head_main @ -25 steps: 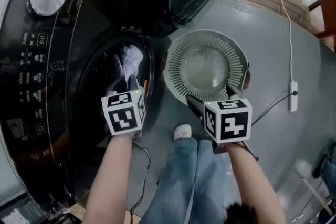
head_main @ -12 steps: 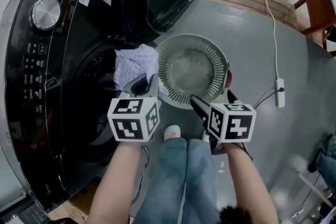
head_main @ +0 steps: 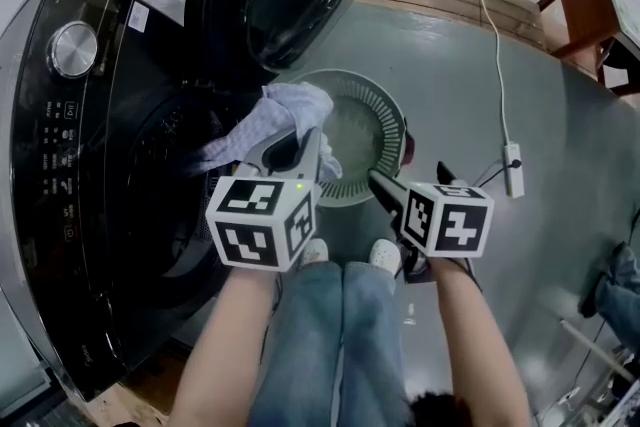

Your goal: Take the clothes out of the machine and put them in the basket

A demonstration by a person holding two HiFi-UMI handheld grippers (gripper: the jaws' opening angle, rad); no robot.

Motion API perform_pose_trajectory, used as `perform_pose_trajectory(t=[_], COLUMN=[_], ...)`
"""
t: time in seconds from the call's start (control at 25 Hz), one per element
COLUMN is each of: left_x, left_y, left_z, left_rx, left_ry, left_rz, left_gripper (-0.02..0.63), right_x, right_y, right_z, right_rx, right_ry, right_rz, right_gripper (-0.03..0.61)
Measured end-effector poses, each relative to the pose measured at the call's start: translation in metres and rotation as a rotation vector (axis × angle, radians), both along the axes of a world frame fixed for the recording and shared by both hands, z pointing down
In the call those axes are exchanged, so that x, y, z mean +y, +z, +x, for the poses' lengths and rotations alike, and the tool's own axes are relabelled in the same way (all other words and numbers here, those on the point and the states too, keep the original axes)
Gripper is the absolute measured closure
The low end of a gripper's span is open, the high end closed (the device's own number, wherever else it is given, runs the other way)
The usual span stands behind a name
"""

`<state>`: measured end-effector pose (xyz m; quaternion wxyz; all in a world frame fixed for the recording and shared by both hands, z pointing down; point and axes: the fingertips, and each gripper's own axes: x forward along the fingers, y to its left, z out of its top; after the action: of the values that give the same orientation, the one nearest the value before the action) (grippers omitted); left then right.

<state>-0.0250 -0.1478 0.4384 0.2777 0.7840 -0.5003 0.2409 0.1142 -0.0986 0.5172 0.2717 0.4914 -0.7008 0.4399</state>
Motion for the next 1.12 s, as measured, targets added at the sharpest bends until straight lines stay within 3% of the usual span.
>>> perform_pose_trajectory(t=[0.36,0.56,0.68,0.72,0.76,0.8,1.12], left_x=[0.000,-0.002,0.002,0.005,0.007,0.010,0.039], left_y=[-0.029,-0.011,0.017,0.027,0.036,0.043,0.083], left_z=[0.054,0.055,0.043,0.039,0.034,0.029,-0.027], left_rx=[0.136,0.061,-0.045,-0.086,-0.117,-0.140,-0.253], left_ry=[0.075,0.056,0.047,0.054,0.061,0.067,0.051], left_rz=[0.043,-0.010,-0.077,-0.099,-0.117,-0.131,-0.212], left_gripper=[0.589,0.588,0.582,0.514,0.394,0.346,0.345], right_x=[-0.006,-0.002,0.000,0.001,0.003,0.004,0.015], right_y=[-0.012,-0.008,-0.003,-0.001,0.000,0.002,0.018], right_z=[0.020,0.021,0.017,0.015,0.013,0.011,-0.008], right_rx=[-0.002,-0.002,0.001,0.002,0.001,0.001,0.005], right_ry=[0.039,0.038,0.029,0.027,0.024,0.021,-0.019], right_rz=[0.018,0.012,0.007,0.004,0.000,-0.003,-0.035], right_gripper=[0.046,0.046,0.046,0.046,0.046,0.046,0.046])
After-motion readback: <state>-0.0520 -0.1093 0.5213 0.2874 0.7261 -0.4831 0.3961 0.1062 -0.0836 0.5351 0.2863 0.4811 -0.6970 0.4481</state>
